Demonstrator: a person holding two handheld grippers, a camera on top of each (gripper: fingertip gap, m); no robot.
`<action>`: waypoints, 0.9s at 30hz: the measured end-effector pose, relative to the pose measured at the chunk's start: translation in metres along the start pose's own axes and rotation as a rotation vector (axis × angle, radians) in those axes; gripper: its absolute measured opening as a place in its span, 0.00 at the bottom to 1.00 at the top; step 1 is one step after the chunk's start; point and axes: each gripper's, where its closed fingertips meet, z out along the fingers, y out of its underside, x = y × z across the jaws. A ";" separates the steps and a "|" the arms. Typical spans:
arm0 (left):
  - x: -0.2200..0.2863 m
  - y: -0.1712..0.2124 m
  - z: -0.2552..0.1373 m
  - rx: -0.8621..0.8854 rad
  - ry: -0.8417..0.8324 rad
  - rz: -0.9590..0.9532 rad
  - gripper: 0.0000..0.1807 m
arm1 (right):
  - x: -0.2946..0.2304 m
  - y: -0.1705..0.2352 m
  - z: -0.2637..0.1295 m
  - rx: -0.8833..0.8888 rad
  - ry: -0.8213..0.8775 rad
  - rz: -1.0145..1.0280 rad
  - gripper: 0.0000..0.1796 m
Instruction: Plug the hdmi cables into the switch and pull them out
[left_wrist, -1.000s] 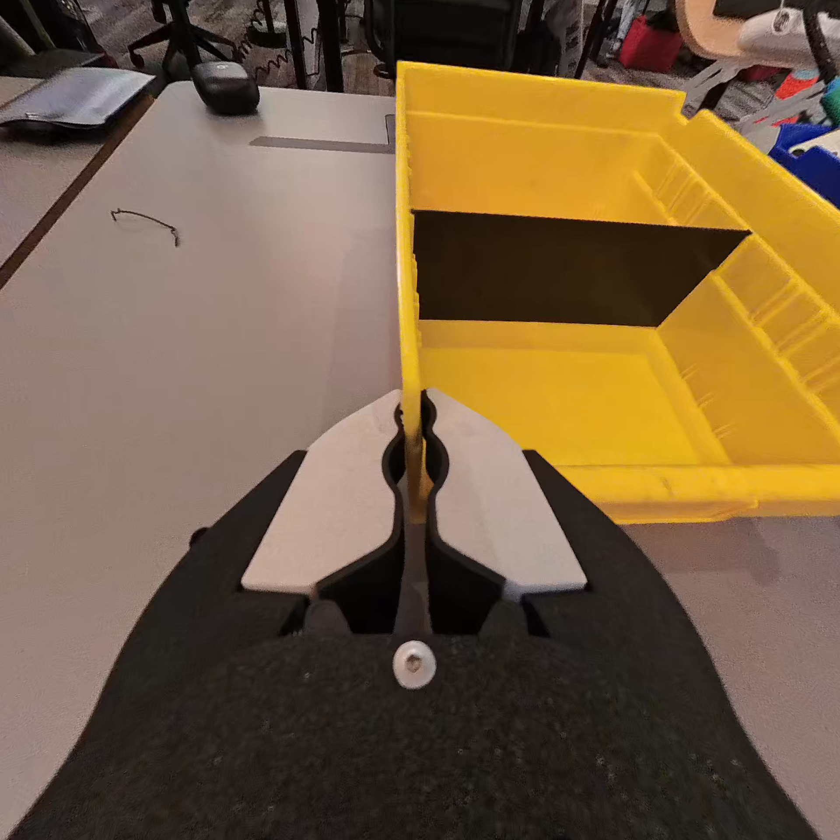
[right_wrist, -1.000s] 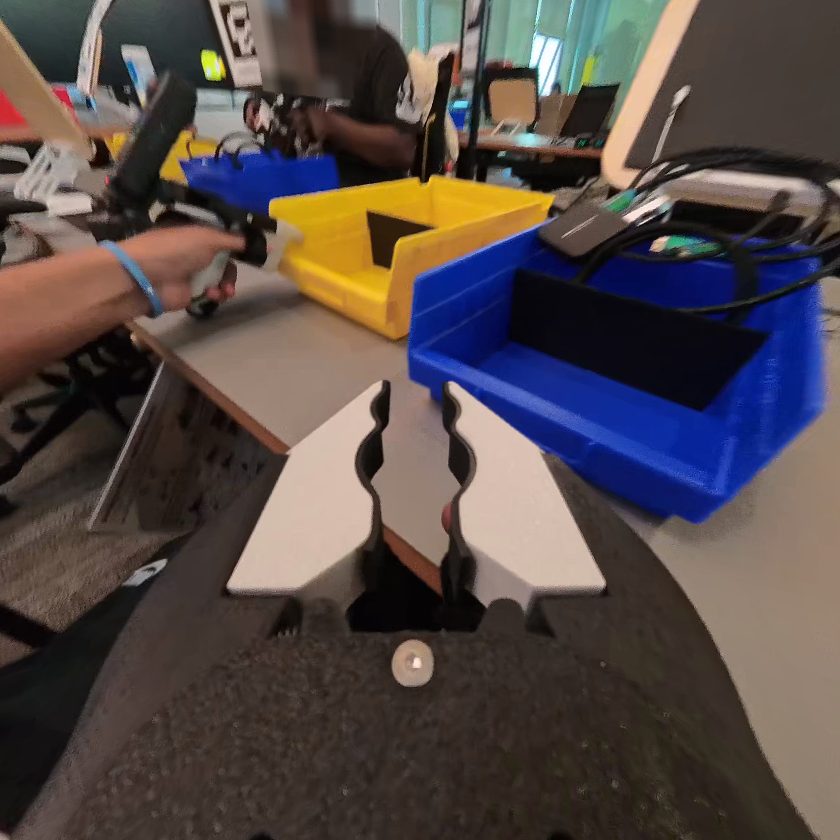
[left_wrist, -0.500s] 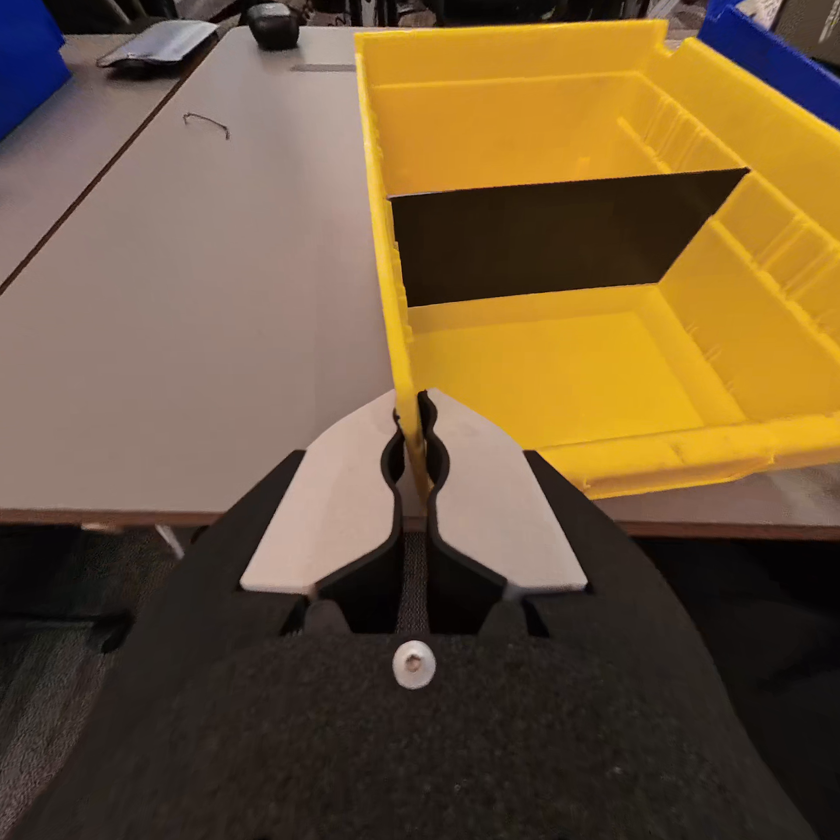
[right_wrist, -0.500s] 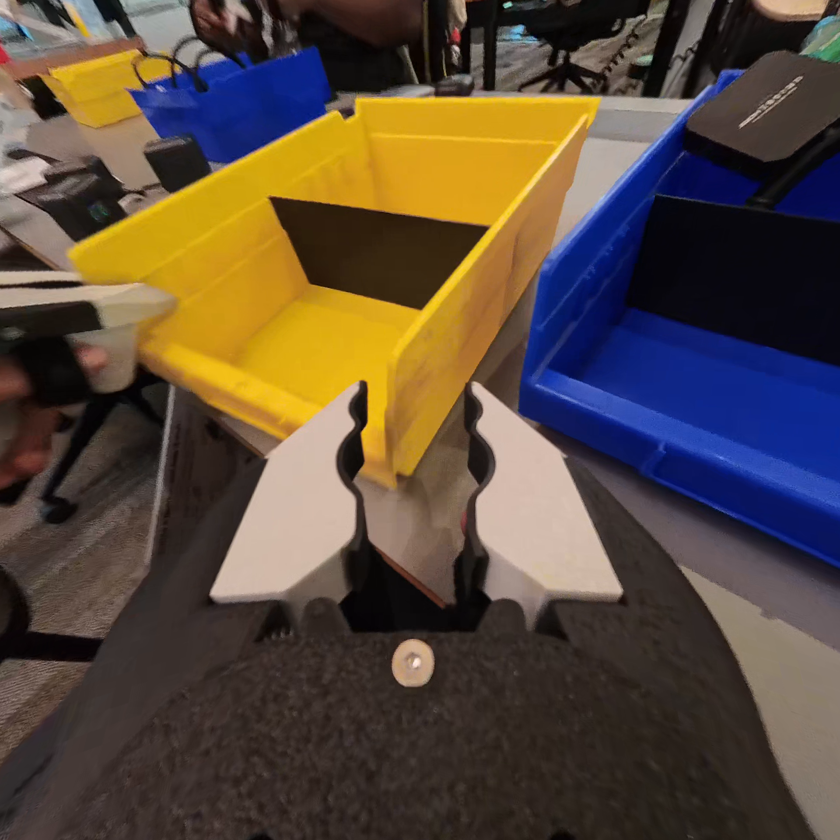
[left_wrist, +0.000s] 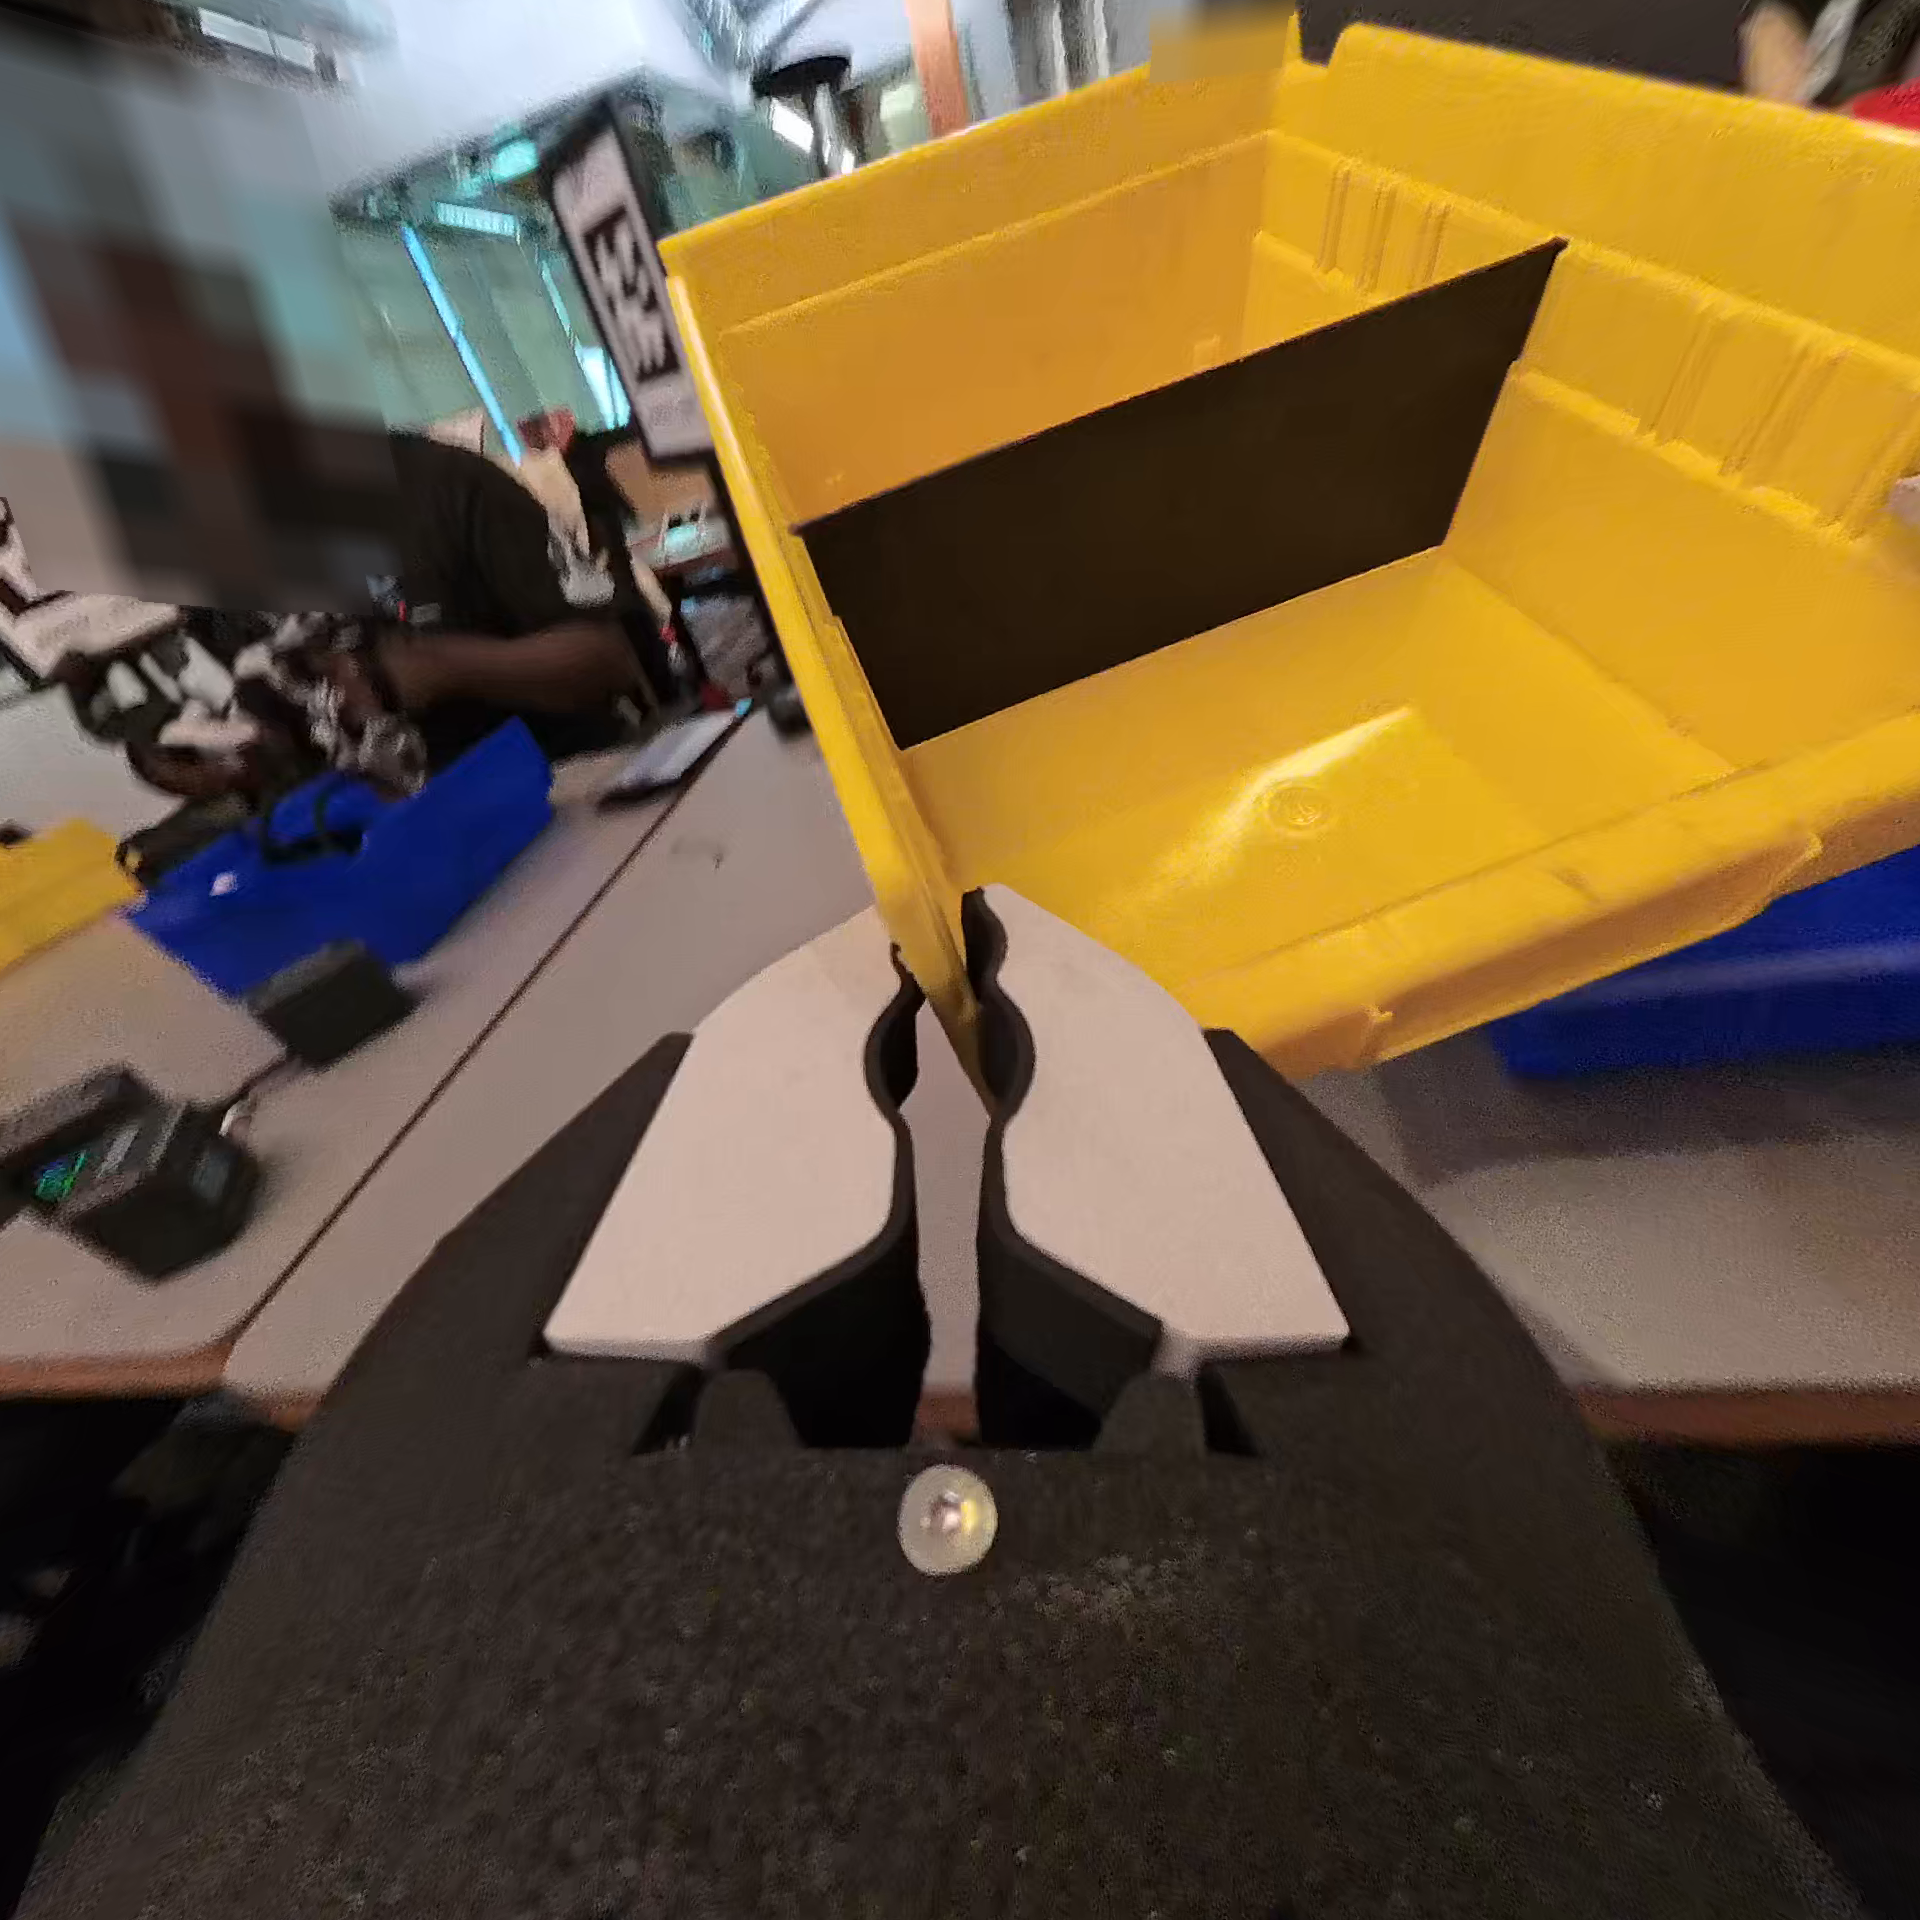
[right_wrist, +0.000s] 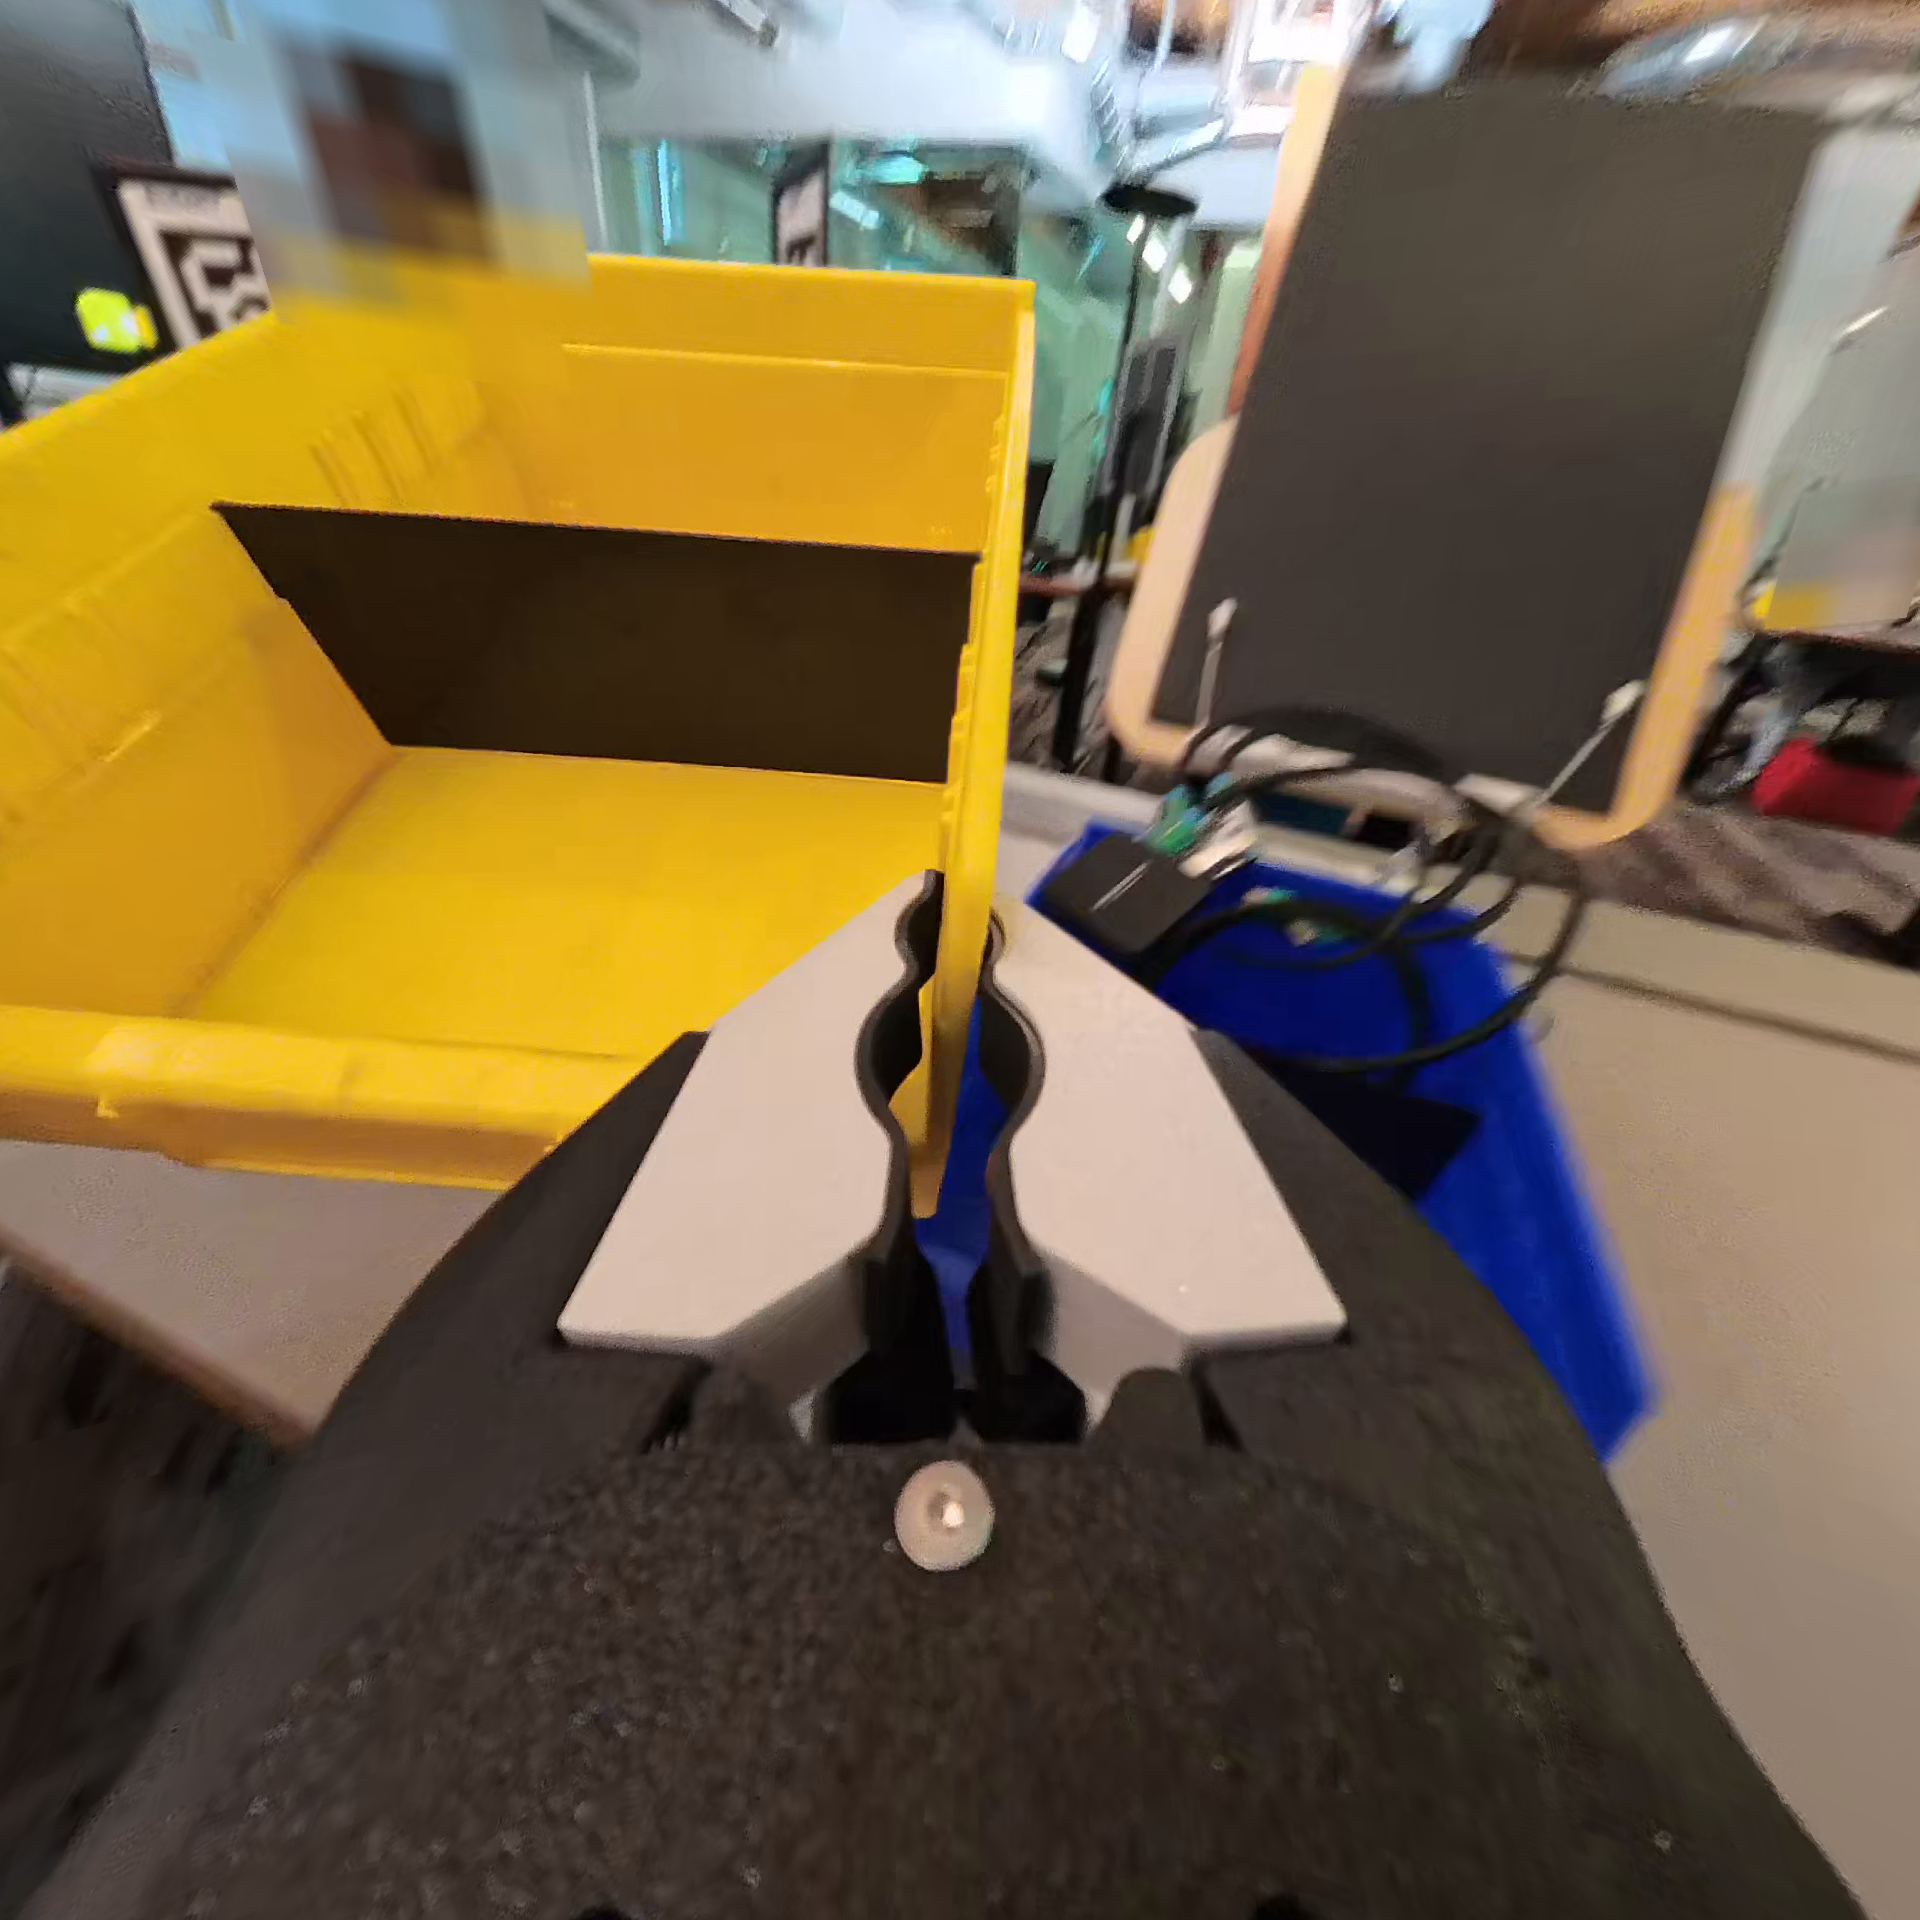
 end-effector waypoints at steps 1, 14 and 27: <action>0.013 -0.020 0.006 0.037 0.022 0.006 0.03 | 0.018 -0.016 -0.004 0.032 0.029 -0.012 0.00; 0.404 -0.114 0.104 0.018 0.455 0.117 0.06 | 0.417 0.020 -0.075 -0.128 0.400 0.116 0.01; 0.505 0.007 0.136 -0.269 0.513 0.035 0.05 | 0.485 0.186 -0.078 -0.457 0.404 0.237 0.01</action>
